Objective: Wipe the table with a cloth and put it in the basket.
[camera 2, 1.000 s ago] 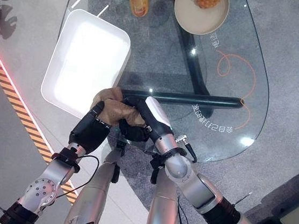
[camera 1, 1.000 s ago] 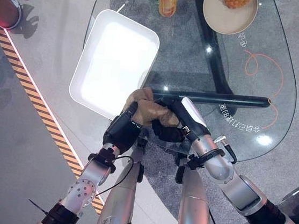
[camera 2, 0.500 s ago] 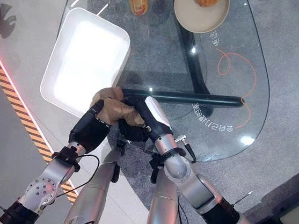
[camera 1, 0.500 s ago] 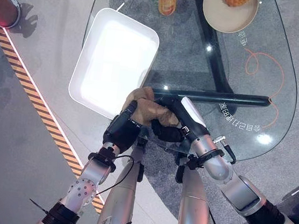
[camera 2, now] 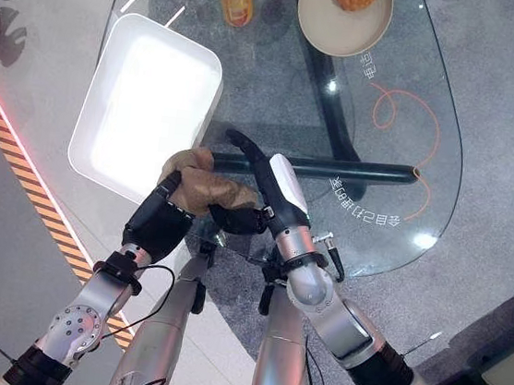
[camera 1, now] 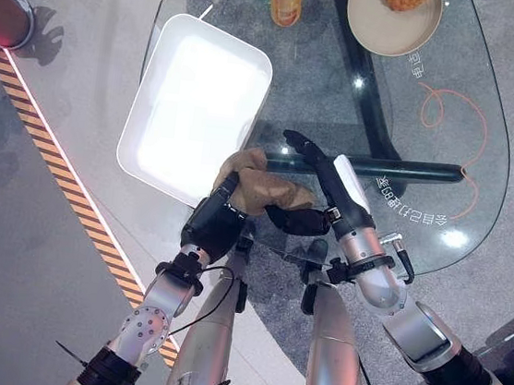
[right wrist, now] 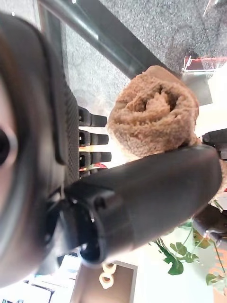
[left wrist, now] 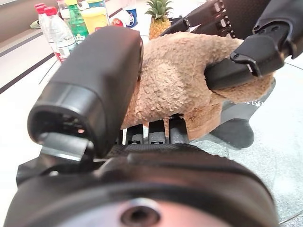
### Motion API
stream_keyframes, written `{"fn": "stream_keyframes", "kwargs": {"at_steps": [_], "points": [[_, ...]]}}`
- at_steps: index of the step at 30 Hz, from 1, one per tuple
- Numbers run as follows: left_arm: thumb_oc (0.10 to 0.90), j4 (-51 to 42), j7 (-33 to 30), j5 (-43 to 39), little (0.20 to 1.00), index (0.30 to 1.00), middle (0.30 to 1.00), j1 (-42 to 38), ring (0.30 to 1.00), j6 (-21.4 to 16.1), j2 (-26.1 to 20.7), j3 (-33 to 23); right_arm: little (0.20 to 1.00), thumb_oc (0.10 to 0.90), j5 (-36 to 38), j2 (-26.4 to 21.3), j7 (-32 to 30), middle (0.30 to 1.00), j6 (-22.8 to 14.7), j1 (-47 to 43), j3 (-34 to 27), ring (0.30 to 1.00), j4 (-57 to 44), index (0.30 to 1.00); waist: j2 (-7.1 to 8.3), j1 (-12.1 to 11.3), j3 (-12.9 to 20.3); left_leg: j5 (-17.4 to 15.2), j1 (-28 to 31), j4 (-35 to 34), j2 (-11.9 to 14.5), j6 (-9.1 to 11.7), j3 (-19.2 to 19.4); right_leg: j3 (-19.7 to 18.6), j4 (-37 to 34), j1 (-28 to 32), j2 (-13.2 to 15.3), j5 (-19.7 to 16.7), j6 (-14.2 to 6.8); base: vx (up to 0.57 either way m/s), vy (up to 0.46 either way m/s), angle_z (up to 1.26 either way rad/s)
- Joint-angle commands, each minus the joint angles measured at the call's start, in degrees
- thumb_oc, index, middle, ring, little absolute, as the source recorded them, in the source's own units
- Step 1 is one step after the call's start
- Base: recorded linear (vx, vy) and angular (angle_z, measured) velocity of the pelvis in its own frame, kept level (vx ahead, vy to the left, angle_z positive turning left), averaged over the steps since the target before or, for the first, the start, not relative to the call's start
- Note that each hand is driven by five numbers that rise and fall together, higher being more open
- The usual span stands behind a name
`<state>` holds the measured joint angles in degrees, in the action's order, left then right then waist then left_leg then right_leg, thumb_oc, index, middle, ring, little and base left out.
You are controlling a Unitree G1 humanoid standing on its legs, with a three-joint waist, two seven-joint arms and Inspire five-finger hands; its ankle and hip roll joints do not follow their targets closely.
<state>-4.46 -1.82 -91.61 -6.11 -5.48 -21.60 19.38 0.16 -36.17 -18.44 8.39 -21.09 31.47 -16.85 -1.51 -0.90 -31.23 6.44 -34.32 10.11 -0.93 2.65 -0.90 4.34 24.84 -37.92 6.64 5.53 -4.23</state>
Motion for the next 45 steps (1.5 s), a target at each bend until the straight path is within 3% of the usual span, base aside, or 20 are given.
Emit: {"fn": "stream_keyframes", "kwargs": {"at_steps": [1,8,15,18,22,31,36,41,45], "points": [[0.1,-11.04,5.0,0.03,0.2,0.3,0.3,2.48,0.3,-0.3,0.45,-1.83,0.9,0.8,-1.59,-0.67,-4.59,0.9,-4.23,-1.49,-5.43,0.9,-8.05,0.9,1.49,0.25,1.44,-7.99,-0.5,7.41,-4.03,-3.12,3.68,1.99,-8.66,2.76,-3.6,-5.65,-0.42,0.0,0.0,0.0],[0.1,-10.49,6.12,2.79,0.2,0.3,0.3,3.19,0.3,-1.42,0.53,-3.6,0.9,0.8,-1.35,-1.46,-5.07,0.9,-3.93,1.15,-7.76,0.9,-8.11,0.9,1.58,0.61,1.44,-8.05,-0.53,7.36,-3.68,-2.92,4.24,1.87,-8.48,2.64,-3.73,-5.45,-0.48,0.0,0.0,0.0],[0.1,-9.63,6.46,8.43,0.2,0.3,0.3,3.24,0.3,-8.6,-0.27,-6.99,0.9,0.8,2.09,-2.53,-4.19,0.9,-3.32,3.94,-9.13,0.9,-7.07,0.9,1.43,0.88,1.44,-8.13,-0.32,7.32,-3.37,-2.7,4.6,1.56,-8.2,2.63,-3.86,-5.0,-0.51,0.0,0.004,0.0],[0.1,-9.69,5.45,13.11,0.2,0.3,0.3,2.88,0.3,-13.91,-0.22,-10.35,0.9,0.8,2.16,-2.6,-2.44,0.9,-2.87,6.53,-10.3,0.9,-6.02,0.9,1.07,1.1,1.44,-8.08,-0.35,7.55,-3.44,-2.56,4.52,1.36,-7.9,2.63,-3.91,-4.67,-0.38,0.02,0.045,-0.01],[0.1,-9.62,3.27,16.53,0.2,0.3,0.3,2.04,0.3,-17.85,-0.11,-13.8,0.9,0.8,1.99,-2.13,-1.15,0.9,-2.24,8.06,-10.84,0.9,-5.28,0.9,0.73,1.3,1.44,-8.1,-0.49,7.88,-3.5,-2.37,4.44,1.19,-7.32,2.4,-3.93,-4.24,-0.16,0.01,0.05,-0.02],[0.1,-9.47,-1.51,27.46,0.2,0.3,0.3,-1.38,0.3,-21.14,-0.44,-18.1,0.9,0.8,1.7,-1.04,0.94,0.9,-0.12,7.85,-10.64,0.9,-3.74,0.9,0.25,1.79,1.44,-8.33,-2.14,9.27,-3.25,-2.18,4.76,0.2,-5.48,0.48,-4.07,-3.49,0.16,0.01,0.053,-0.02],[0.1,-9.41,-5.41,34.14,0.2,0.3,0.3,-3.07,0.3,-22.93,-1.2,-19.19,0.9,0.8,1.48,-0.48,1.39,0.9,1.33,6.81,-9.89,0.9,-3.08,0.9,0.23,1.84,1.44,-8.43,-2.88,9.81,-3.19,-2.17,4.87,-0.23,-4.9,-0.31,-4.27,-3.31,0.27,0.01,0.046,-0.07],[0.1,-6.49,-16.39,49.14,0.2,0.3,0.3,-6.31,0.3,-23.66,-3.27,-20.5,0.9,0.8,2.47,-0.28,2.36,0.9,3.83,4.06,-8.7,0.9,-1.78,0.9,0.26,1.99,1.44,-8.59,-4.34,10.98,-3.17,-2.02,5.03,-0.56,-3.98,-1.72,-4.34,-3.18,0.47,0.01,0.054,-0.03],[0.1,-2.06,-23.24,56.49,0.2,0.3,0.3,-9.01,0.3,-24.1,-5.72,-21.77,0.9,0.8,4.24,-0.82,3.17,0.9,5.42,1.95,-7.37,0.9,-0.63,0.9,0.26,2.21,1.44,-8.57,-5.3,11.47,-2.98,-1.84,5.32,-0.67,-3.78,-2.65,-4.19,-3.2,0.64,0.01,0.055,-0.02]]}}
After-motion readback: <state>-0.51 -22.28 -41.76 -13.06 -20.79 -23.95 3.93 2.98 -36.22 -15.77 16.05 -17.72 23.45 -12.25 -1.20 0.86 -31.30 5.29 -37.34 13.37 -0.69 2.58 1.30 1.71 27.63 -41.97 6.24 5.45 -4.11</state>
